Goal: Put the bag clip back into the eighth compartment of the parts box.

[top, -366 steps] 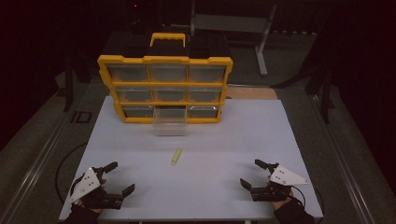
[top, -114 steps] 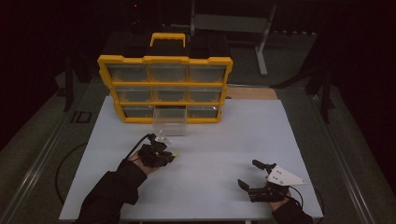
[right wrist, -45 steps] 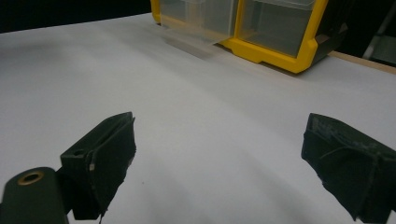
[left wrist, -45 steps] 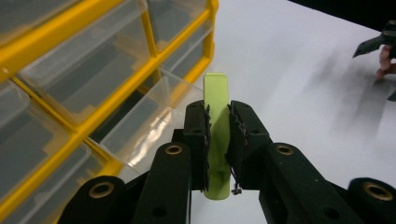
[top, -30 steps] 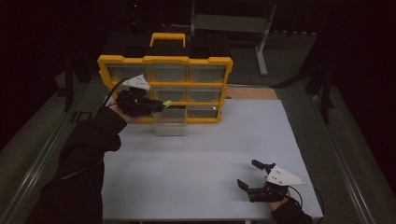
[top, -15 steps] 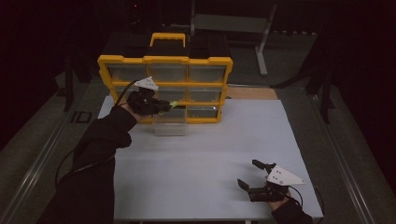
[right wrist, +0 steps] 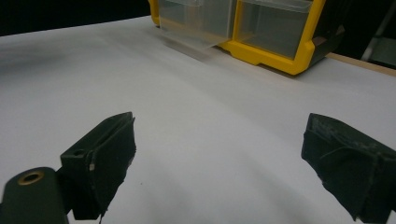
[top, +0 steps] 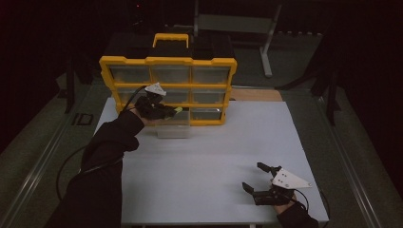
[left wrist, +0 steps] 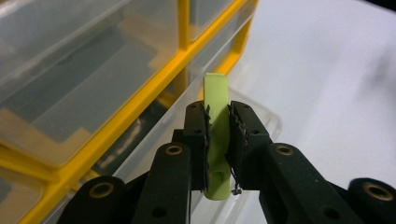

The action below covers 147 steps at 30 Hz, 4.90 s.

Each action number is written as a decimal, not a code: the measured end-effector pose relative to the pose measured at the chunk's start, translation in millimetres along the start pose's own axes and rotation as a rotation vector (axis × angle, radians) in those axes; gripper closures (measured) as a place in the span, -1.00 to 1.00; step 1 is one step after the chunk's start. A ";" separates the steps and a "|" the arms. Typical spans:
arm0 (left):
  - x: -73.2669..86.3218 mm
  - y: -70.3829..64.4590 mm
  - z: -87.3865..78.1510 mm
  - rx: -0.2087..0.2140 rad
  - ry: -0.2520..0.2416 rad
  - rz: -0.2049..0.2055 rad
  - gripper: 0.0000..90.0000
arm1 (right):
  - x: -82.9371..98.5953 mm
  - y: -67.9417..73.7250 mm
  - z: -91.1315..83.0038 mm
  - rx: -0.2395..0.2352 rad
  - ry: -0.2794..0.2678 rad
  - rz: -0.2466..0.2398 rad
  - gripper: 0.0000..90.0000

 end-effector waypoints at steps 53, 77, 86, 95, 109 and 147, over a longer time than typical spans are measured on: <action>5.0 -12.8 -9.3 0.005 0.033 -0.044 -1.00 | 0.7 -0.6 0.2 0.004 0.006 0.007 -0.79; 19.2 -19.9 -35.9 0.017 -0.040 -0.066 -1.00 | 0.0 -0.5 0.0 0.005 0.003 0.007 -0.79; 29.1 -24.8 -46.3 0.018 -0.058 -0.068 -1.00 | -0.4 -0.1 0.3 0.005 0.003 0.003 -0.79; 45.0 -31.4 -57.8 0.023 -0.075 -0.064 -1.00 | -0.4 0.3 0.6 0.003 0.003 0.003 -0.79; 64.9 -42.4 -68.1 0.034 -0.102 -0.066 -1.00 | -0.8 0.6 0.5 0.003 0.003 0.006 -0.79; 145.4 -81.2 -90.3 0.038 -0.161 -0.065 -1.00 | 0.3 1.8 2.7 -0.005 0.012 0.003 -0.79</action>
Point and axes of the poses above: each handheld gripper's, and its own axes: z roughly forward along the jaws, x roughly out of its underside, y roughly to its left, the point moved 1 cm from there along z, roughly forward along the jaws, and after that the axes turned 10 degrees about -y, right-handed, at the moved point
